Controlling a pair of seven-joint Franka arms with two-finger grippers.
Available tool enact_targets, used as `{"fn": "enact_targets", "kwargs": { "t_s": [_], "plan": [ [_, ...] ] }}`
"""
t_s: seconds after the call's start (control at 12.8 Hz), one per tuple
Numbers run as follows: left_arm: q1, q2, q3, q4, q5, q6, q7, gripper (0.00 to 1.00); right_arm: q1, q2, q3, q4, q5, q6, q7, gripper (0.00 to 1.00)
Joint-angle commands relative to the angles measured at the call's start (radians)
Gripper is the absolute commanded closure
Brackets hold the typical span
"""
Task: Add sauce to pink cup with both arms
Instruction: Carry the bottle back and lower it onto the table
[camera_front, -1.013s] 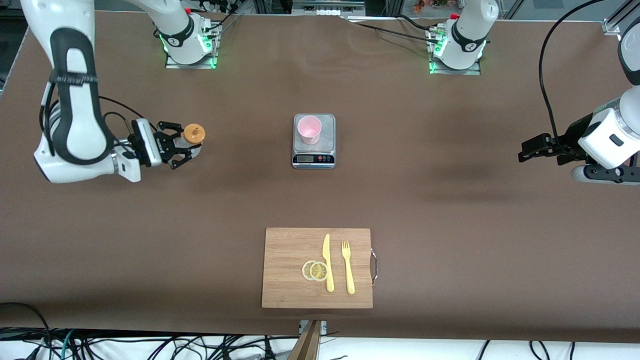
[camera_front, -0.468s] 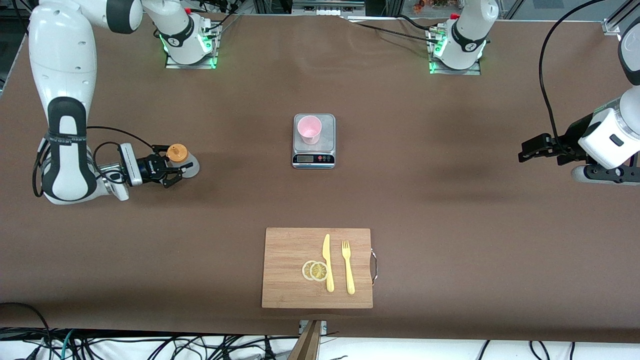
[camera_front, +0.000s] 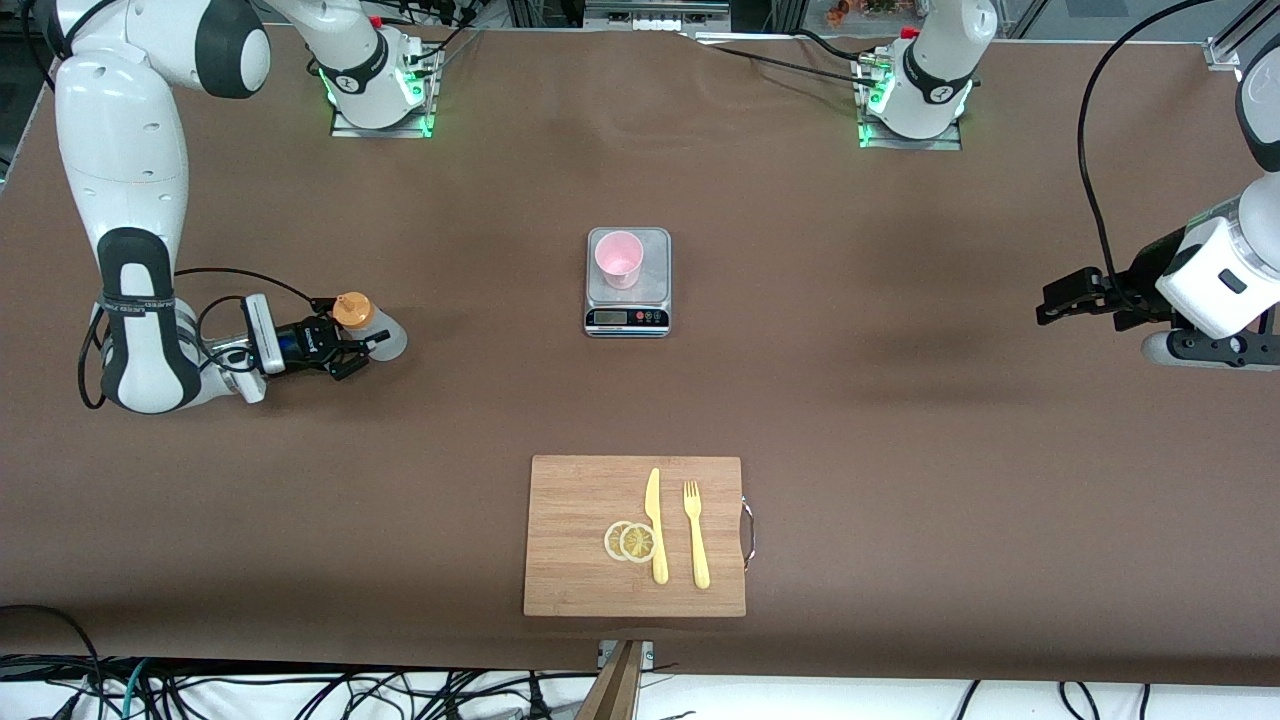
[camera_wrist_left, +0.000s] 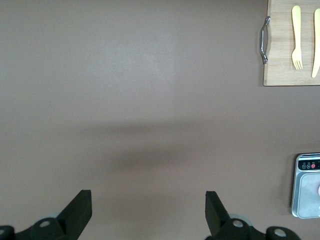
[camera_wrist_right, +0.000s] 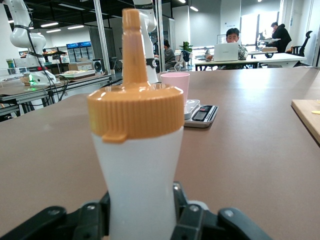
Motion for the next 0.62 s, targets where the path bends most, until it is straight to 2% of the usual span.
{"fn": "enact_targets", "kwargs": {
  "t_s": [0.0,0.31,0.55],
  "plan": [
    [0.01,0.014,-0.008,0.031,0.008,-0.022,0.022,0.0,-0.024,-0.002,0.012,0.03,0.005,-0.032,0.013,0.0],
    [0.01,0.014,-0.009,0.031,0.008,-0.022,0.022,0.0,-0.03,-0.019,-0.009,0.056,-0.066,-0.032,0.026,0.0],
    [0.01,0.014,-0.009,0.033,0.008,-0.022,0.022,0.0,-0.027,-0.059,-0.078,0.101,-0.167,-0.035,0.166,0.0]
  ]
}}
